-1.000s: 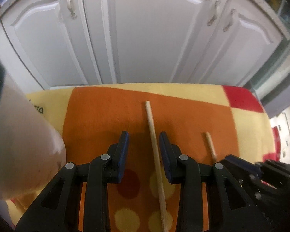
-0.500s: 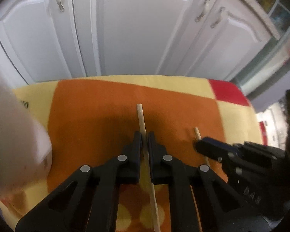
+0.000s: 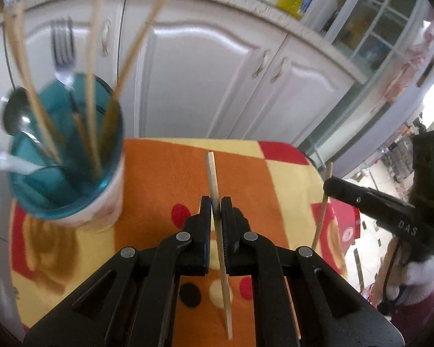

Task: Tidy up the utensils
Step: 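Lift the chopstick with the left tool while the right tool lifts its chopstick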

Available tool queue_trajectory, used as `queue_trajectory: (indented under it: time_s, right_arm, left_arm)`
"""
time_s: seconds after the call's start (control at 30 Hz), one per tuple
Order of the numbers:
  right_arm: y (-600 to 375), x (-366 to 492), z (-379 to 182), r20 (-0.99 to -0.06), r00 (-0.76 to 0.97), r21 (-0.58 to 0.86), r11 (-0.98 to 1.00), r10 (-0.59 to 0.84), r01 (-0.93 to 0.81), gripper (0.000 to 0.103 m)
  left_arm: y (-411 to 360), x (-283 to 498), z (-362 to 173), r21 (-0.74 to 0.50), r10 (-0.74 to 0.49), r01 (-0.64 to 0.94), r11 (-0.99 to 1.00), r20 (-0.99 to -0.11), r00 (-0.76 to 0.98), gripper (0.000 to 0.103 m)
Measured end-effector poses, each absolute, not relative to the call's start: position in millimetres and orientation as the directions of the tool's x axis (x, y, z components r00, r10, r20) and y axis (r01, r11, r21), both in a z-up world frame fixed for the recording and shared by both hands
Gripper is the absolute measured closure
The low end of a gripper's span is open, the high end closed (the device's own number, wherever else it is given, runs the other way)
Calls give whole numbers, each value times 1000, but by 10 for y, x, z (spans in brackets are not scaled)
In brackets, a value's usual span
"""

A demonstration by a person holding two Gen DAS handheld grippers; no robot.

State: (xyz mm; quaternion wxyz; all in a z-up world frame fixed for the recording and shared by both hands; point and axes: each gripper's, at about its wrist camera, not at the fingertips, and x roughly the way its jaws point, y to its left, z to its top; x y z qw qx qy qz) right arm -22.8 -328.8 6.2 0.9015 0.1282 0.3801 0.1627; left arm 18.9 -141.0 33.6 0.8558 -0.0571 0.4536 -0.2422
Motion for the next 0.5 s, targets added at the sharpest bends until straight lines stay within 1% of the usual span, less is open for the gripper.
queue_trajectory:
  time_s: [0.2,0.5]
  right_arm:
    - [-3053,-371,301,-621,675,306,917,397,-258,98]
    - [-2817,-423,590,-593,703,255,920,392,-298,98]
  left_arm:
    - [-1150,-109,654,-302,-482,395,868,-708,516,98]
    - [-786,-336,959,-294,-475,382,876,-663,579,99]
